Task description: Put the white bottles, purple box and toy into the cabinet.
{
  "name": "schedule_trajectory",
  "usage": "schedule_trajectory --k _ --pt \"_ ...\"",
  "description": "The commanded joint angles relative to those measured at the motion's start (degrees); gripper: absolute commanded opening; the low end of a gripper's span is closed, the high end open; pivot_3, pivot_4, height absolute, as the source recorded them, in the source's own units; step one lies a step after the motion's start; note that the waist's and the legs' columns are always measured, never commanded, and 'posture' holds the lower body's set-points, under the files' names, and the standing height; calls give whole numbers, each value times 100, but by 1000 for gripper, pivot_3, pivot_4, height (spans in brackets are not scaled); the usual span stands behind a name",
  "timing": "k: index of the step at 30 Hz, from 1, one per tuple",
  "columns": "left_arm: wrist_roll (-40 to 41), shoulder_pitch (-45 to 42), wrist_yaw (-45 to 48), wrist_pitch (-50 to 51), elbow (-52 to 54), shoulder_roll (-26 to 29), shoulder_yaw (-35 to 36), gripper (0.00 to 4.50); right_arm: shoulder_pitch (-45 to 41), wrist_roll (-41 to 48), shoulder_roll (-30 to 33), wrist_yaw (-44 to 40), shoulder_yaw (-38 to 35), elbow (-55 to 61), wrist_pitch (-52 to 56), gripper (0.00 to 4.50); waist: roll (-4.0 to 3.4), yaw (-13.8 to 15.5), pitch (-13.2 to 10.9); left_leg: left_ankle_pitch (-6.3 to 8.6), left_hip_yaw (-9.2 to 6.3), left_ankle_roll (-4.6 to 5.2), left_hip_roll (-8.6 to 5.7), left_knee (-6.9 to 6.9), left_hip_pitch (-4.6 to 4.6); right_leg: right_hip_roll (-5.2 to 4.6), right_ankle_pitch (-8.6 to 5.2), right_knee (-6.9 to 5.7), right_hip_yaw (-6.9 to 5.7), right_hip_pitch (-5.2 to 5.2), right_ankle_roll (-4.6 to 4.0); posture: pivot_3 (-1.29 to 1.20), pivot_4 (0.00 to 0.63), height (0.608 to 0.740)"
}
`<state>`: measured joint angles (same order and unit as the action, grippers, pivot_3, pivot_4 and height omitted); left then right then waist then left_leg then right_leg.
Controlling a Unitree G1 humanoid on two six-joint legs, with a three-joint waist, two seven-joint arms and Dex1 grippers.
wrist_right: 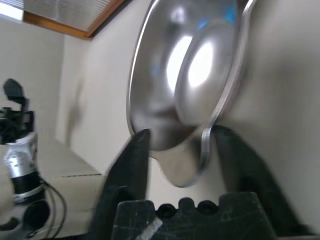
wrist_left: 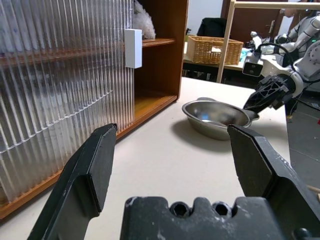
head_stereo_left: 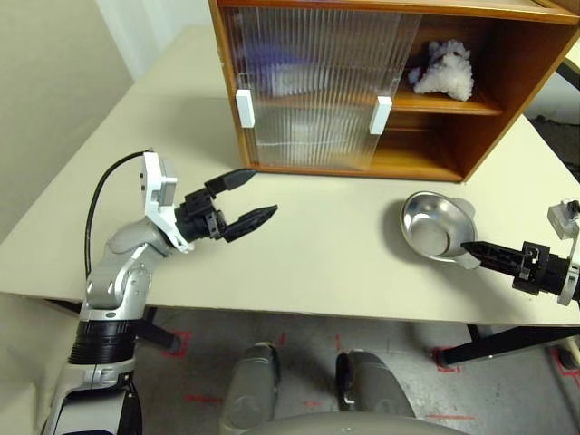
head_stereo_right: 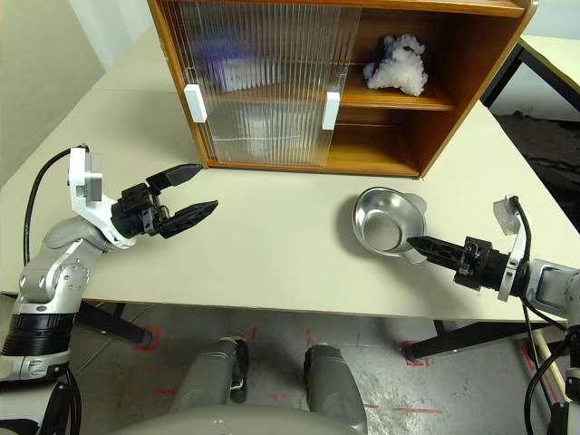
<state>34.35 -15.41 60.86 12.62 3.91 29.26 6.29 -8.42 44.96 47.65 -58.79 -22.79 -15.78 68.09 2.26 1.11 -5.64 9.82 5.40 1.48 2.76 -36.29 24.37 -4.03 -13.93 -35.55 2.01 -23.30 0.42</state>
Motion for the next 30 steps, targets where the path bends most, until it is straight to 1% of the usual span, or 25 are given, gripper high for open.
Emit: schedule_trajectory --k 1,2,3,4,5,13,17,25,30 --pt "-35 -41 23 -43 -11 38 22 4500 23 145 84 -57 -61 108 172 1521 0 1 0 0 0 0 0 0 1 0 0 1 0 0 0 114 76 740" --pt "-26 -54 27 -45 -26 37 30 4500 49 162 106 -63 -74 111 188 1072 0 1 0 0 0 0 0 0 1 -1 0 2 0 0 1 106 75 740" --pt "-19 -62 30 -46 -35 35 35 4500 65 175 119 -65 -83 112 197 761 0 0 0 0 0 0 0 0 1 -1 -1 2 0 0 1 106 75 740" --pt "-21 -79 40 -54 -59 34 34 4500 92 177 134 -65 -94 106 194 323 0 -2 0 0 0 0 0 1 1 -1 -1 2 0 -1 1 106 75 740" --pt "-24 -90 48 -59 -76 34 33 4500 110 178 143 -64 -100 103 191 24 0 -2 0 0 0 0 0 1 1 0 -1 2 1 -1 1 106 75 740" --pt "-74 -159 100 -118 -183 0 -21 4500 209 171 185 -108 -143 106 41 6 2 -3 -1 0 0 0 0 2 0 -1 -1 4 0 -1 2 91 72 740" --pt "-74 -149 127 -123 -176 4 -28 4500 61 386 189 -173 -317 14 215 6 1 -4 -2 0 0 0 0 3 1 -1 -1 4 0 -1 2 91 72 740" --pt "-97 -125 153 -155 -183 1 -27 4500 -541 614 -21 63 -576 -272 343 6 1 -16 -2 0 1 0 0 4 1 2 -1 5 0 -2 3 97 62 740" --pt "-101 -96 139 -177 -154 -13 -36 4500 -1000 400 -323 347 -421 -527 90 6 1 -10 -2 0 3 0 0 5 1 2 -1 6 0 -2 3 115 59 740"
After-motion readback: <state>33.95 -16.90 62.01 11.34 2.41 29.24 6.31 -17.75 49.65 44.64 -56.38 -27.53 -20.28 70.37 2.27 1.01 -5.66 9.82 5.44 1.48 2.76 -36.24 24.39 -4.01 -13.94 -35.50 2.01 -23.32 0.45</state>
